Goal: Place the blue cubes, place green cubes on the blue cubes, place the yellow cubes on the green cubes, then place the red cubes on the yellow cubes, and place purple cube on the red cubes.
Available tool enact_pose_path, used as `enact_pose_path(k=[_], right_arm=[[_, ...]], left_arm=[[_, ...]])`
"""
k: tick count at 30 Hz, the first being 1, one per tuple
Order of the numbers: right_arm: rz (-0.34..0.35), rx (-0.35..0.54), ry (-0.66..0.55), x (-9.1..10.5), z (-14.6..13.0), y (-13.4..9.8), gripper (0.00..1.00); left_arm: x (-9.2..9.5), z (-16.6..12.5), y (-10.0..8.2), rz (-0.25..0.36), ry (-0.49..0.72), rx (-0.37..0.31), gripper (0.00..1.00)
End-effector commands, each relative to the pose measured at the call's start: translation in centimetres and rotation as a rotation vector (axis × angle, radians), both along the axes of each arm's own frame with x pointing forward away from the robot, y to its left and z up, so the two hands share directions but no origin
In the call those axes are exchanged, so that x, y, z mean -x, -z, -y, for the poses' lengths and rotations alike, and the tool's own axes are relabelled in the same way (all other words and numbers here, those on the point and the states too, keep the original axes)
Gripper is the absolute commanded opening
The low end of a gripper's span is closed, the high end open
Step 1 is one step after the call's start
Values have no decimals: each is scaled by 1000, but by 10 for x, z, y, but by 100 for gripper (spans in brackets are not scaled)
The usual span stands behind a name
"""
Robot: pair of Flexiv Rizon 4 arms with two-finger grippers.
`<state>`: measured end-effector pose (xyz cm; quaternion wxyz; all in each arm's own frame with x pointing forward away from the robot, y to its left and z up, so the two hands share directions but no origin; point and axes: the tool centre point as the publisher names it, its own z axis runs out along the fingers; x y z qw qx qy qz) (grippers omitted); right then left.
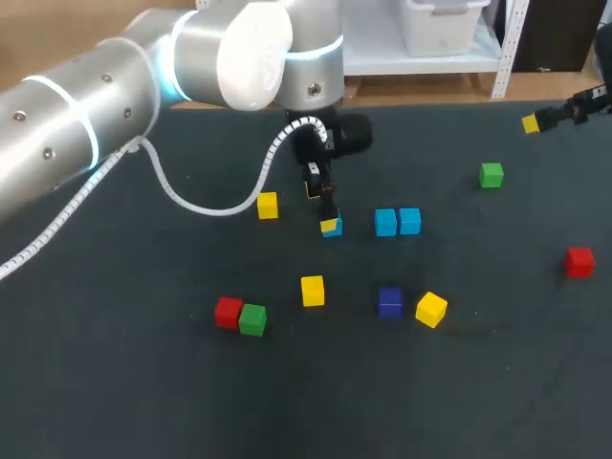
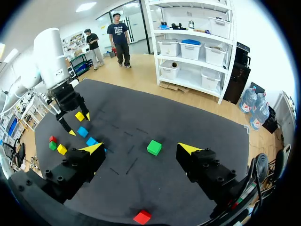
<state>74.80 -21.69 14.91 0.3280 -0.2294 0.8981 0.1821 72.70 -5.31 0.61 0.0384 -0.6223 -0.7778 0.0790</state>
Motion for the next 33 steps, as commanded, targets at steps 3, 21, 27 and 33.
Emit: enact_pose_path(k=[3,21,27,33], right_arm=[[-1,-4,-4,-1,1,1,100],[-1,-4,-4,-1,1,1,100],[-1,-4,-4,-1,1,1,100],[-1,-4,-4,-1,1,1,100]], left_arm=[[3,5,7,44,18,-5,100],[20,13,1,121,180,7,0],[23,24,1,114,208,9,0],[22,37,4,114,220,18,0]])
